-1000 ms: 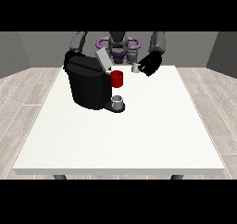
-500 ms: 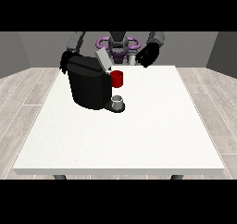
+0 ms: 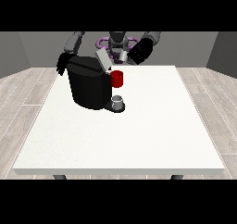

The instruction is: Insert the coffee pod into the coffee machine and close the lid

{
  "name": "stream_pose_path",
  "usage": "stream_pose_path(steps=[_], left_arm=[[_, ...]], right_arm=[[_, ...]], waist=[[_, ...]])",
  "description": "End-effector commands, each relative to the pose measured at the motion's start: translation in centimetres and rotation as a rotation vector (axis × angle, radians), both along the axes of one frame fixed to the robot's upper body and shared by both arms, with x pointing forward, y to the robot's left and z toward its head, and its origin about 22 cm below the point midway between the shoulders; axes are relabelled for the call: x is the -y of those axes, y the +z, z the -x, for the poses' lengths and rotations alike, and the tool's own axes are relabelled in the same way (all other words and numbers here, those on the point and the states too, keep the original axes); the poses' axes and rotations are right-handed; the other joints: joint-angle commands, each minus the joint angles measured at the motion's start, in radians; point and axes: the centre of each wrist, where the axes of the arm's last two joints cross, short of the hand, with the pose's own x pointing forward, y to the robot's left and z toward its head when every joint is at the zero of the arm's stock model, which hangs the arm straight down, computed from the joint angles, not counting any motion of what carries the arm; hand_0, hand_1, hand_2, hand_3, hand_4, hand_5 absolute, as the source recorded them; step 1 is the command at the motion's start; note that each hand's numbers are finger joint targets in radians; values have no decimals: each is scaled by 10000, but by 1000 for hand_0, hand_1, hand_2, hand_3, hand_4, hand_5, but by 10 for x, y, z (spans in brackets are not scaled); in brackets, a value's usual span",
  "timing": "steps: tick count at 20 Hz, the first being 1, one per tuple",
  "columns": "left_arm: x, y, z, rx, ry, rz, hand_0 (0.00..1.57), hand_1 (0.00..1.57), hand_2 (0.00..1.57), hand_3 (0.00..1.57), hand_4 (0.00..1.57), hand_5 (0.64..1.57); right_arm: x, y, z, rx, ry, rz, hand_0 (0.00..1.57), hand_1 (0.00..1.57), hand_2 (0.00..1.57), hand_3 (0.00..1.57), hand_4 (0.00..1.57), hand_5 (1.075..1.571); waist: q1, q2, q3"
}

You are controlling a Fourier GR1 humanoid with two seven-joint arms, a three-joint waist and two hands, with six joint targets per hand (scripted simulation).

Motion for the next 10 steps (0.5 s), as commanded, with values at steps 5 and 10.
stream_pose_path(steps=[5,10], left_arm=[[-37,32,-14,824,1337,362,1454,1454,1467,1359,653,1571],[-31,86,-20,1732,1121,916,1391,1391,1439,1409,605,1571]], right_arm=[[-29,26,-17,1263,1684,363,0,0,0,0,0,1571],[-30,22,-26,1797,1817,203,0,0,0,0,183,1571]], waist=[[-986,1271,-4],[-836,1994,3]])
